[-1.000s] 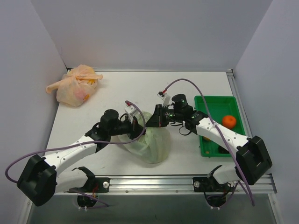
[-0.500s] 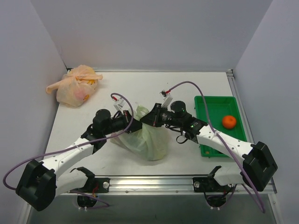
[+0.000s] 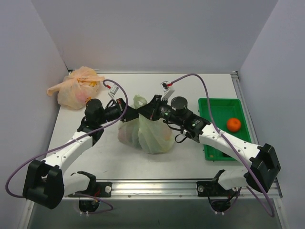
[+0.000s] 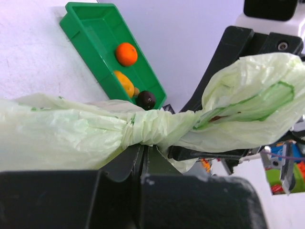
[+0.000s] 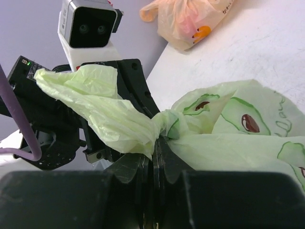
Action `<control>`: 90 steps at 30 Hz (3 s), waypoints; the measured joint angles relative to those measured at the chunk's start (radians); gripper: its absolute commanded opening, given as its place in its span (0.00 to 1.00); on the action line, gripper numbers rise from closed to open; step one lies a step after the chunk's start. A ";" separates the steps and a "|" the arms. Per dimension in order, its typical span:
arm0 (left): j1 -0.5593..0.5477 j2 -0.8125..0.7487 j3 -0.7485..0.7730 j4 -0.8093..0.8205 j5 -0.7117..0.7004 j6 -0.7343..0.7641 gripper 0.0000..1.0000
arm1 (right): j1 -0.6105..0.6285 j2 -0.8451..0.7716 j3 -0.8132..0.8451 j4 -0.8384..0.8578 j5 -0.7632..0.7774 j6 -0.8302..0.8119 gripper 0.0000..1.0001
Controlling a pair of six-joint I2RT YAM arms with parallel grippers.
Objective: Place the fake fruits into the plastic bag and tie a complex knot
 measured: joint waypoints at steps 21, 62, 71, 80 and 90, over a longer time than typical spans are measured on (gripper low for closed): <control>-0.014 0.137 0.031 0.350 0.043 -0.316 0.00 | 0.075 0.025 0.101 -0.033 0.039 -0.179 0.00; -0.167 0.298 -0.220 0.763 0.075 -0.468 0.00 | -0.132 -0.371 0.035 -0.666 -0.418 -0.613 0.45; -0.168 0.292 -0.220 0.760 0.077 -0.460 0.00 | -0.284 -0.327 -0.028 -0.677 -0.373 -0.523 0.27; -0.183 0.292 -0.221 0.755 0.077 -0.453 0.00 | -0.275 -0.192 -0.099 -0.536 -0.388 -0.430 0.29; -0.193 0.311 -0.220 0.764 0.127 -0.466 0.00 | -0.212 -0.191 -0.135 -0.453 -0.369 -0.452 0.67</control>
